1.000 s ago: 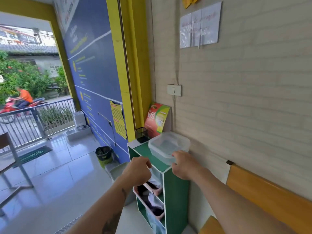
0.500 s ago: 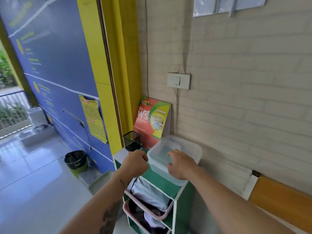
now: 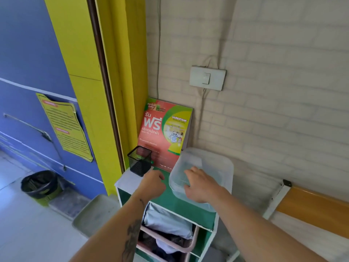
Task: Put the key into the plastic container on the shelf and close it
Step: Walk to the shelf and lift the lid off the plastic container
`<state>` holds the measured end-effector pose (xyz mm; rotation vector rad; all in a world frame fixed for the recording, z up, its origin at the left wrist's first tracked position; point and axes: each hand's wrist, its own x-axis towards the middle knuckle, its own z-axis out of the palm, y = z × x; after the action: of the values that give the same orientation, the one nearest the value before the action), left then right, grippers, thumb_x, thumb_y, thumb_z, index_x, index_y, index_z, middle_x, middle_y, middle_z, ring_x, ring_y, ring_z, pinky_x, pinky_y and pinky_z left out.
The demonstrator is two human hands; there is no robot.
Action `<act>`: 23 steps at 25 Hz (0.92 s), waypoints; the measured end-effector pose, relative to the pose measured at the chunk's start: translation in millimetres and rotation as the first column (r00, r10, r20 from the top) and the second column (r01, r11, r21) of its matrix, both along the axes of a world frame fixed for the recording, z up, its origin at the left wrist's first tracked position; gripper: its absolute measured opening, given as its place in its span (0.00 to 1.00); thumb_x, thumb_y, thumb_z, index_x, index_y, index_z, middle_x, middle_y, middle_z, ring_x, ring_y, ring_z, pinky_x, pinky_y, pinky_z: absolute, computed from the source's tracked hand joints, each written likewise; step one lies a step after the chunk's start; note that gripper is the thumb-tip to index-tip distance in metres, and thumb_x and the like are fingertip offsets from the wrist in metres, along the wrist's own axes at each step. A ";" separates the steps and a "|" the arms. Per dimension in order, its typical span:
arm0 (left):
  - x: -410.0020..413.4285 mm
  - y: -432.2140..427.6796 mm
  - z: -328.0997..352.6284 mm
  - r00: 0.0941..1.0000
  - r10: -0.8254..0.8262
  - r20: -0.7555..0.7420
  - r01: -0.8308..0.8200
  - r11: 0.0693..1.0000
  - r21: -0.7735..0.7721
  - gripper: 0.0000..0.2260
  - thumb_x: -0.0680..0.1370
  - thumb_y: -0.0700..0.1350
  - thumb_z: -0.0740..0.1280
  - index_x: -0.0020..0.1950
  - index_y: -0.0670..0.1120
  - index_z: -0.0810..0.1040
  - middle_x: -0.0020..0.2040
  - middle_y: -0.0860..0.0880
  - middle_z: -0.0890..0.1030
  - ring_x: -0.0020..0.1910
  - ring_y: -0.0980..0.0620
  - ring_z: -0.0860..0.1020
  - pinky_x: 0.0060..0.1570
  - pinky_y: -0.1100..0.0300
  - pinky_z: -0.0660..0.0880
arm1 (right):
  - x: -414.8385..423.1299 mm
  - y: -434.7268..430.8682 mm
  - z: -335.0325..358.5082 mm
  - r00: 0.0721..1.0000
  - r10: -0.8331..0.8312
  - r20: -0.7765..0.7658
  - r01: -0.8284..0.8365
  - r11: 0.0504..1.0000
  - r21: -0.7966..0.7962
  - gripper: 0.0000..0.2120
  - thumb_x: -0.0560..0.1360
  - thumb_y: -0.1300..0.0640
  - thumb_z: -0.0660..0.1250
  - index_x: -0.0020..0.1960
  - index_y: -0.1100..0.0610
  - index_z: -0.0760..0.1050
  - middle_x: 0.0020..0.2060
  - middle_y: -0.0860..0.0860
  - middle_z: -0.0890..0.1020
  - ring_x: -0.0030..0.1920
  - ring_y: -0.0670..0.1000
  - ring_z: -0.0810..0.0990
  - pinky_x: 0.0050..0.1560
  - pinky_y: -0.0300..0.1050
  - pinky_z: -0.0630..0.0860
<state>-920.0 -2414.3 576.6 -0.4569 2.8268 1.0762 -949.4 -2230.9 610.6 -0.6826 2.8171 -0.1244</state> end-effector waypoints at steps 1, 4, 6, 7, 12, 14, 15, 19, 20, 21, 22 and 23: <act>-3.1 -1.3 -7.9 1.000 -0.015 0.003 0.015 1.000 -0.002 0.18 0.72 0.37 0.61 0.61 0.45 0.79 0.56 0.45 0.79 0.49 0.47 0.78 0.49 0.55 0.79 | -0.5 -2.2 -1.8 1.000 -0.008 0.006 0.008 1.000 0.006 0.22 0.78 0.51 0.58 0.69 0.60 0.66 0.66 0.56 0.70 0.67 0.59 0.68 0.64 0.56 0.70; -10.1 -5.2 -28.9 0.999 -0.036 0.003 0.036 0.999 -0.016 0.21 0.71 0.34 0.62 0.62 0.44 0.79 0.60 0.45 0.80 0.54 0.48 0.78 0.54 0.57 0.77 | -3.6 -7.0 -7.3 1.000 -0.018 0.008 0.018 1.000 0.023 0.23 0.77 0.51 0.59 0.69 0.60 0.66 0.66 0.56 0.69 0.67 0.59 0.68 0.64 0.57 0.70; -13.5 -7.7 -37.2 0.999 -0.040 -0.009 0.039 0.998 -0.041 0.22 0.71 0.34 0.62 0.62 0.45 0.80 0.61 0.45 0.80 0.56 0.47 0.79 0.55 0.57 0.77 | -4.6 -8.1 -8.4 1.000 -0.019 -0.001 0.019 0.999 0.028 0.23 0.77 0.51 0.58 0.70 0.60 0.66 0.66 0.56 0.69 0.67 0.59 0.68 0.63 0.57 0.71; -15.2 -8.1 -40.8 0.999 -0.047 -0.021 0.046 0.997 -0.055 0.22 0.71 0.33 0.62 0.63 0.45 0.79 0.61 0.46 0.79 0.57 0.46 0.79 0.55 0.57 0.77 | -4.8 -8.1 -8.8 1.000 -0.019 -0.007 0.019 0.999 0.031 0.23 0.77 0.51 0.58 0.70 0.60 0.66 0.66 0.56 0.69 0.66 0.59 0.67 0.63 0.57 0.71; -21.1 -8.1 -56.2 0.982 -0.168 -0.081 0.154 0.976 -0.154 0.23 0.69 0.33 0.62 0.61 0.48 0.80 0.57 0.48 0.81 0.54 0.46 0.79 0.53 0.53 0.78 | -4.6 -8.4 -9.3 1.000 -0.013 -0.018 0.014 0.999 0.035 0.24 0.78 0.50 0.58 0.72 0.59 0.64 0.66 0.55 0.67 0.67 0.58 0.66 0.62 0.57 0.72; -23.1 -11.0 -63.9 0.977 -0.192 -0.094 0.173 0.969 -0.178 0.23 0.68 0.33 0.62 0.59 0.49 0.81 0.54 0.49 0.83 0.52 0.46 0.79 0.50 0.52 0.79 | -5.1 -8.9 -9.9 1.000 -0.011 -0.016 0.012 0.999 0.036 0.25 0.78 0.50 0.58 0.72 0.58 0.63 0.67 0.54 0.67 0.67 0.57 0.66 0.62 0.57 0.72; -23.8 -12.9 -66.3 0.976 -0.195 -0.092 0.176 0.967 -0.185 0.22 0.68 0.34 0.62 0.58 0.50 0.82 0.53 0.50 0.83 0.53 0.46 0.79 0.50 0.52 0.79 | -5.1 -8.4 -10.5 1.000 -0.008 -0.021 0.009 0.999 0.032 0.25 0.78 0.50 0.58 0.73 0.58 0.63 0.67 0.54 0.66 0.67 0.57 0.65 0.62 0.57 0.72; -25.8 -15.9 -73.9 0.967 -0.230 -0.108 0.197 0.948 -0.251 0.22 0.71 0.37 0.63 0.63 0.50 0.79 0.57 0.52 0.81 0.58 0.47 0.74 0.58 0.53 0.75 | -3.2 -4.5 -14.2 0.999 -0.006 -0.051 0.005 1.000 -0.021 0.28 0.78 0.49 0.58 0.75 0.56 0.60 0.70 0.52 0.65 0.69 0.55 0.64 0.64 0.56 0.72; -25.6 -14.7 -74.6 0.965 -0.215 -0.152 0.175 0.955 -0.239 0.21 0.72 0.39 0.64 0.64 0.50 0.79 0.60 0.52 0.80 0.60 0.47 0.74 0.61 0.52 0.74 | -2.5 -4.0 -15.2 0.998 -0.006 -0.056 0.004 1.000 -0.031 0.28 0.78 0.49 0.58 0.76 0.56 0.60 0.70 0.52 0.65 0.69 0.55 0.64 0.64 0.55 0.72; -25.3 -11.9 -75.2 0.963 -0.172 -0.207 0.135 0.974 -0.183 0.20 0.73 0.39 0.64 0.64 0.49 0.79 0.61 0.51 0.79 0.61 0.47 0.74 0.62 0.52 0.73 | -1.9 -3.5 -15.8 0.998 -0.006 -0.061 0.003 0.999 -0.040 0.28 0.78 0.49 0.58 0.75 0.56 0.60 0.70 0.52 0.65 0.69 0.55 0.64 0.63 0.55 0.73; -24.3 -7.6 -72.3 0.961 -0.100 -0.257 0.083 0.994 -0.076 0.19 0.74 0.39 0.65 0.64 0.47 0.79 0.61 0.51 0.79 0.61 0.47 0.74 0.63 0.52 0.72 | -1.5 -3.5 -16.2 0.998 -0.007 -0.064 0.004 0.999 -0.048 0.28 0.77 0.49 0.58 0.75 0.56 0.61 0.69 0.52 0.66 0.69 0.55 0.64 0.63 0.55 0.73; -23.1 -3.3 -67.4 0.962 0.000 -0.273 0.020 0.997 0.072 0.18 0.74 0.39 0.65 0.63 0.47 0.79 0.61 0.50 0.79 0.60 0.48 0.76 0.63 0.52 0.73 | -0.6 -3.3 -16.6 0.998 -0.006 -0.067 0.003 0.999 -0.050 0.27 0.77 0.49 0.58 0.74 0.56 0.61 0.69 0.52 0.66 0.68 0.55 0.64 0.62 0.55 0.73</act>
<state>-943.1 -2417.7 509.2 -0.3081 3.0023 1.3327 -950.1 -2234.2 594.0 -0.7045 2.8883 -0.1769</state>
